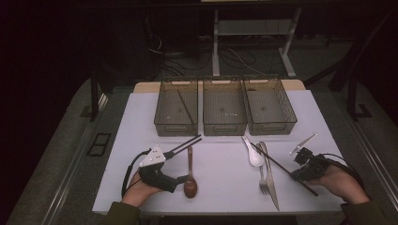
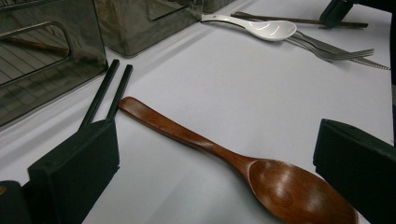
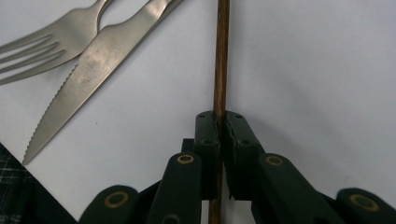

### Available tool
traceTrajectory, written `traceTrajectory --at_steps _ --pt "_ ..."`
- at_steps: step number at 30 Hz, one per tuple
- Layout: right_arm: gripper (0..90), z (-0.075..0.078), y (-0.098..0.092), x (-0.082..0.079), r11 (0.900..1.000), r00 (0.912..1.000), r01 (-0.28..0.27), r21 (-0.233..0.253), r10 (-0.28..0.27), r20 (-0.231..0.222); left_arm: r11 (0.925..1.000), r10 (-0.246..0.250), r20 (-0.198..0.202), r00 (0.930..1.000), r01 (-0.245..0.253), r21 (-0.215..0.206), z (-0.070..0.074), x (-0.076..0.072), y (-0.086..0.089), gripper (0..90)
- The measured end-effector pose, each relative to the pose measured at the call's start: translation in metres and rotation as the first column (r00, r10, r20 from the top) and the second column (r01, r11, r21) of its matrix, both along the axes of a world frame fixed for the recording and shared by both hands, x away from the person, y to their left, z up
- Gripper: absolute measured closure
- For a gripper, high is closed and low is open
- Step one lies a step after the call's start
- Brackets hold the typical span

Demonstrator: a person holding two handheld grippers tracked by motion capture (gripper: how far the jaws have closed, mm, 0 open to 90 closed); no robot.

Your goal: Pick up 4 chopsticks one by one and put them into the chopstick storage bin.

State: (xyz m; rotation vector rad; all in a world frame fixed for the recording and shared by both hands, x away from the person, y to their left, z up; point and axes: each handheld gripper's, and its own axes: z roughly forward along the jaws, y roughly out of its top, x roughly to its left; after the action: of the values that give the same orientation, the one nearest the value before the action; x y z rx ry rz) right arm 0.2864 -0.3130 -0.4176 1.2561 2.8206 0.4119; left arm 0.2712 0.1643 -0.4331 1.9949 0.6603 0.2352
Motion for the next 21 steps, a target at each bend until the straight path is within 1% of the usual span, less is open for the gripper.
traceTrajectory --at_steps 6,9,11,14,17,18,21 --pt "84.0 0.004 -0.006 0.001 0.999 0.9994 0.02 0.034 -0.021 0.027 1.0 0.0 0.0 1.0 0.0 0.0 0.0 0.0 0.0 0.0" --pt "84.0 0.006 -0.009 0.002 0.997 0.9984 0.028 0.073 -0.032 0.046 1.0 0.0 0.0 1.0 0.0 0.001 0.0 0.0 0.0 0.0" --pt "84.0 0.008 -0.011 0.003 0.993 0.997 0.034 0.109 -0.041 0.065 1.0 -0.001 0.0 1.0 0.001 0.0 0.0 0.0 0.0 0.0" --pt "84.0 0.011 -0.013 0.004 0.987 0.9949 0.04 0.157 -0.054 0.086 1.0 0.0 -0.001 1.0 0.0 0.0 0.0 0.0 0.0 0.0" --pt "84.0 0.013 -0.014 0.004 0.977 0.9913 0.038 0.212 -0.064 0.115 1.0 0.0 -0.002 1.0 0.0 0.0 0.0 0.0 0.0 0.0" --pt "84.0 0.014 -0.014 0.005 0.971 0.99 0.037 0.235 -0.068 0.123 1.0 0.0 -0.002 1.0 0.0 0.0 0.0 0.0 0.0 0.0" --pt "84.0 0.015 -0.013 0.006 0.962 0.9859 0.024 0.271 -0.068 0.153 1.0 -0.001 -0.004 1.0 0.001 -0.001 0.0 0.0 -0.001 0.0"
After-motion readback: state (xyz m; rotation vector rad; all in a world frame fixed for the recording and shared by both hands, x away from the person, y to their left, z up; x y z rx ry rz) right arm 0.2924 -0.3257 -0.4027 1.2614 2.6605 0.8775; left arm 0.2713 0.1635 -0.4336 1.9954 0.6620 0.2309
